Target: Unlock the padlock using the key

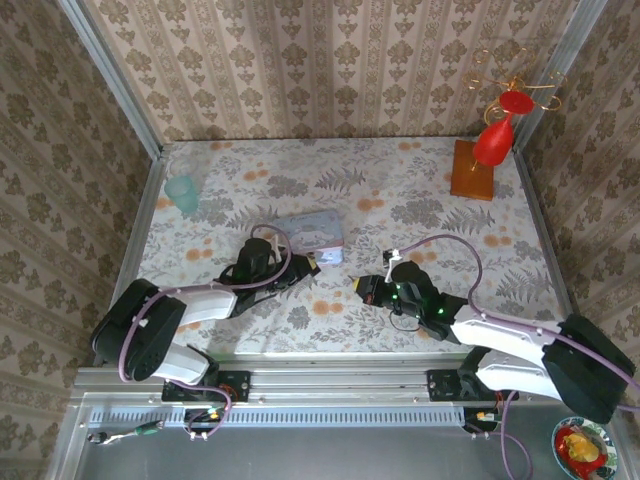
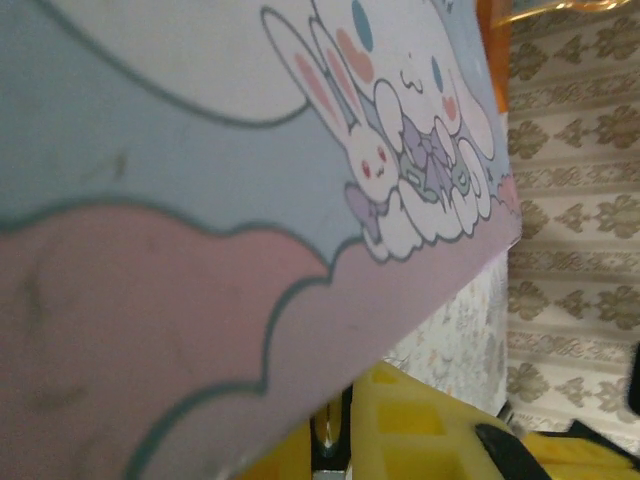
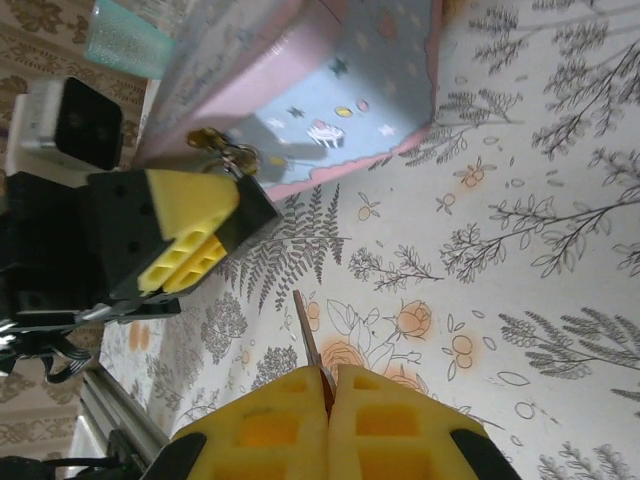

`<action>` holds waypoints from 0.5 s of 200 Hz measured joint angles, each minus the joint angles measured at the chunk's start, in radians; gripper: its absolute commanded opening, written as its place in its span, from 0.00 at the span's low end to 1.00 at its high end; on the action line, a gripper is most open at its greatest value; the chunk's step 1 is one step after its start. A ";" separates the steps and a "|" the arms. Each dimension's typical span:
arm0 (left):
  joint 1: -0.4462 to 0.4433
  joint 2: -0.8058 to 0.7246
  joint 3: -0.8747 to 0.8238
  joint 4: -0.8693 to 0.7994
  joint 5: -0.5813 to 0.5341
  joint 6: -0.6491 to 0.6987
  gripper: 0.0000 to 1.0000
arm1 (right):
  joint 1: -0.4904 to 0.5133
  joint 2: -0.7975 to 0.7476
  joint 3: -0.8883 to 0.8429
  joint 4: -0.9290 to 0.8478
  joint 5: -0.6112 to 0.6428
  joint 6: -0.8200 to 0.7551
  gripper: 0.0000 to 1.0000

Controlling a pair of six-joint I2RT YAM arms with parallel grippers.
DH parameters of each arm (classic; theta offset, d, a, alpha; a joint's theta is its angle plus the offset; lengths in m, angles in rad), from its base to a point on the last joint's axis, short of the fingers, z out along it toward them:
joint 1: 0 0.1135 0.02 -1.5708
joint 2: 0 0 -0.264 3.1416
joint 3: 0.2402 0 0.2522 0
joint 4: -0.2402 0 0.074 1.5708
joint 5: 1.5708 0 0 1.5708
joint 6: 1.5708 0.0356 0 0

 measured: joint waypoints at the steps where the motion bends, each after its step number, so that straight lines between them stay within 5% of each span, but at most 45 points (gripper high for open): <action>1: 0.000 -0.001 0.000 0.000 0.000 -0.002 0.00 | 0.000 0.004 0.000 0.004 -0.001 0.003 0.00; 100: 0.007 -0.013 -0.026 0.055 -0.002 -0.103 0.00 | 0.001 0.249 0.091 0.233 -0.136 0.138 0.00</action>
